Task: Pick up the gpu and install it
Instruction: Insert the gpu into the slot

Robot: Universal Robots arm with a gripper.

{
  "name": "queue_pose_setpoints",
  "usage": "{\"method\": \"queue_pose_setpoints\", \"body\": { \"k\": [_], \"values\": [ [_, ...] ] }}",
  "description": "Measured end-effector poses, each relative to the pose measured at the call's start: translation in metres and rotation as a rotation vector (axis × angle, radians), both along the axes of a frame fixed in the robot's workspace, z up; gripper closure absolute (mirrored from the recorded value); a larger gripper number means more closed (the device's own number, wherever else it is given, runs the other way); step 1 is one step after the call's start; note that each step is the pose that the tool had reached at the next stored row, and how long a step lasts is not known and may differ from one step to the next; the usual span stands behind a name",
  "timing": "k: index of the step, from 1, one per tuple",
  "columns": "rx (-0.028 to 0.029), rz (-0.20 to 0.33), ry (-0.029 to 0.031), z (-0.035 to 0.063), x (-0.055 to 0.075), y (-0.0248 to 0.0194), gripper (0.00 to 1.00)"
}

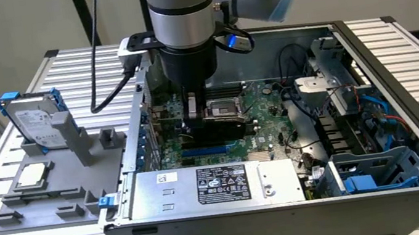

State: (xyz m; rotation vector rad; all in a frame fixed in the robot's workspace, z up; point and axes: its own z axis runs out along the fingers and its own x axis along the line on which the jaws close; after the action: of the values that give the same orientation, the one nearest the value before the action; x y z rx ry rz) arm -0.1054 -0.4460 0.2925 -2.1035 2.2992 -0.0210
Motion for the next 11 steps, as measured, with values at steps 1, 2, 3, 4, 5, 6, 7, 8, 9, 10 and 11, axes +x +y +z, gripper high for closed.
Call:
{"method": "queue_pose_setpoints", "body": {
  "k": [1,2,3,4,5,6,7,8,9,10,11],
  "values": [
    [0.0003,0.002,-0.0002,-0.0006,-0.0004,0.0001,0.73],
    [0.0004,0.007,-0.0003,-0.0012,-0.0009,0.0001,0.73],
    [0.0004,0.011,-0.0003,-0.0018,-0.0015,0.0,0.73],
    [0.0005,0.015,-0.0003,-0.0025,-0.0022,0.0,0.73],
    [0.0006,0.017,-0.0004,-0.0034,-0.0029,0.0,0.73],
    [0.0006,0.019,-0.0004,-0.0041,-0.0031,0.0,0.73],
    [0.0006,0.021,-0.0004,-0.0047,-0.0031,0.0,0.73],
    [0.0005,0.024,-0.0004,-0.0053,-0.0031,0.0,0.73],
    [0.0005,0.026,-0.0003,-0.0057,-0.0031,0.0,0.73],
    [0.0003,0.028,-0.0003,-0.0058,-0.0031,0.0,0.73],
    [0.0003,0.031,-0.0002,-0.0058,-0.0031,0.0,0.73]
  ]
}}
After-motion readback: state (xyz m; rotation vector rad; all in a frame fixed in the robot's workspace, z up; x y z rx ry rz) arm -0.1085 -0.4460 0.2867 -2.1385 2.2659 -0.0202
